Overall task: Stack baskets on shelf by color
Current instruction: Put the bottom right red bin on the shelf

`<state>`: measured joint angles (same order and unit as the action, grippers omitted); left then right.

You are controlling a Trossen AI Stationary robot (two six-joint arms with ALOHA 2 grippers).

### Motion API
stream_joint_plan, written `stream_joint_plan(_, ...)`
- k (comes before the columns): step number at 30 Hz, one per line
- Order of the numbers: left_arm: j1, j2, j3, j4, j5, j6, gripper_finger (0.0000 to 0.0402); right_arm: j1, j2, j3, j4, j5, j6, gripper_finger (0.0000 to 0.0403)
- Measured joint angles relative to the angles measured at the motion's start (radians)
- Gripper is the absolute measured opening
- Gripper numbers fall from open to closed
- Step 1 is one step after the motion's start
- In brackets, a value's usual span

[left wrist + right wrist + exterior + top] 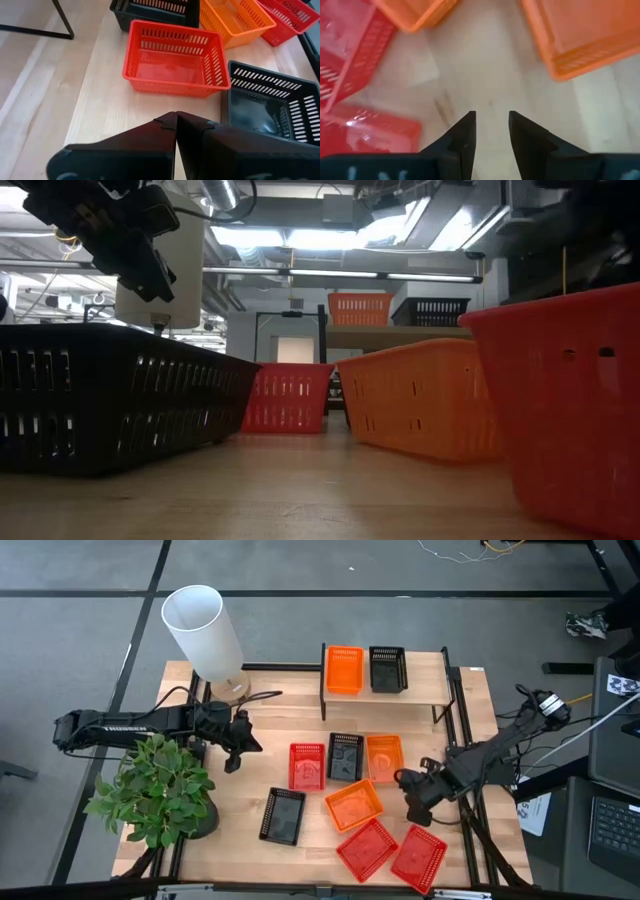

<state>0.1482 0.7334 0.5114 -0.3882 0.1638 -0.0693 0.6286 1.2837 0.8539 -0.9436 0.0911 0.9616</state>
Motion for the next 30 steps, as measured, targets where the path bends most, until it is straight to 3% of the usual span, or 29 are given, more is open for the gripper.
stream_joint_plan(5,0.000,0.000,0.000,0.000,0.000,-0.002,0.0000,0.101,0.000,0.000,0.028,-0.101,0.151,0.0116)
stream_joint_plan(14,0.000,0.000,0.000,0.000,-0.023,-0.003,0.0000,0.253,0.074,0.000,0.118,-0.041,0.397,0.0116)
stream_joint_plan(30,0.000,0.000,0.000,0.001,-0.023,-0.008,0.0000,0.304,0.189,0.000,0.175,-0.067,0.475,0.0116)
